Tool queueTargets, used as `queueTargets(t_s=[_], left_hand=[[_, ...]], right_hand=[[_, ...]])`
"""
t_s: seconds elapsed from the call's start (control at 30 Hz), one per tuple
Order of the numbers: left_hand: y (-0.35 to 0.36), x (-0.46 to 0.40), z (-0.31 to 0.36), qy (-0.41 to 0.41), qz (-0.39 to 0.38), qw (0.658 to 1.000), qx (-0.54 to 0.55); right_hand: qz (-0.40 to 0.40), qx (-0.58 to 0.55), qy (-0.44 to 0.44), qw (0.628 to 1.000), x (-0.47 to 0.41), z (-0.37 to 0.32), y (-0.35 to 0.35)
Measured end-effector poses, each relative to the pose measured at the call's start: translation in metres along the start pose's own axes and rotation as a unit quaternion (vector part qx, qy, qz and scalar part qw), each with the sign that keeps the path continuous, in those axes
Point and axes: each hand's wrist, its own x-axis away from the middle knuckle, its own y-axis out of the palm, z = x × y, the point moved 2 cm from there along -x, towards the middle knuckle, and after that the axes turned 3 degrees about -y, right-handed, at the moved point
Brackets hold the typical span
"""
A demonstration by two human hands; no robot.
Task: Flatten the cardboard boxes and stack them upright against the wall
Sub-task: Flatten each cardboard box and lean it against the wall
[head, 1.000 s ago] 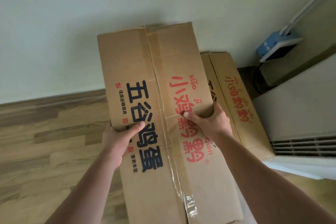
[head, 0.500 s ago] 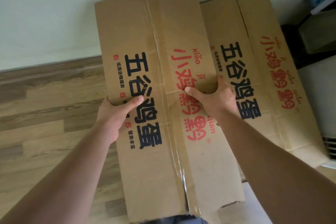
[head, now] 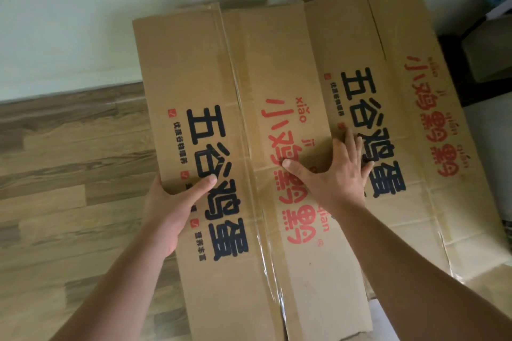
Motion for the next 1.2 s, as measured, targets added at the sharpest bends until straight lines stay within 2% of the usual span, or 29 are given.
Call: queueTargets(t_s=[0.17,0.3,0.57,0.7,0.8,0.9,1.03,1.2], left_hand=[[0.007,-0.018,0.011,0.013,-0.007,1.0,-0.002],[0.019,-0.044,0.025,0.04,-0.008,0.999,0.004],[0.025,-0.061,0.015,0.088,0.036,0.995,-0.027],[0.023,-0.055,0.01,0.099,0.065,0.99,-0.081],[0.016,-0.033,0.008,0.11,0.051,0.984,-0.134],[-0.005,0.005,0.009,0.125,0.031,0.974,-0.185],[-0.049,0.06,0.014,0.122,0.053,0.969,-0.207],[-0.149,0.137,0.031,0.109,0.118,0.971,-0.178]], right_hand=[[-0.001,-0.001,0.011,1.0,-0.011,-0.008,0.001],[-0.026,0.078,-0.076,0.994,-0.039,-0.051,0.021],[0.008,0.176,-0.047,0.983,-0.052,-0.059,0.047],[-0.028,0.182,-0.042,0.982,-0.052,-0.066,0.039],[-0.063,0.17,-0.039,0.983,-0.044,-0.074,0.019],[-0.067,0.147,-0.059,0.985,-0.011,-0.088,0.002],[-0.094,0.121,-0.085,0.985,0.042,-0.12,-0.007],[-0.11,0.071,-0.168,0.977,0.128,-0.222,-0.04]])
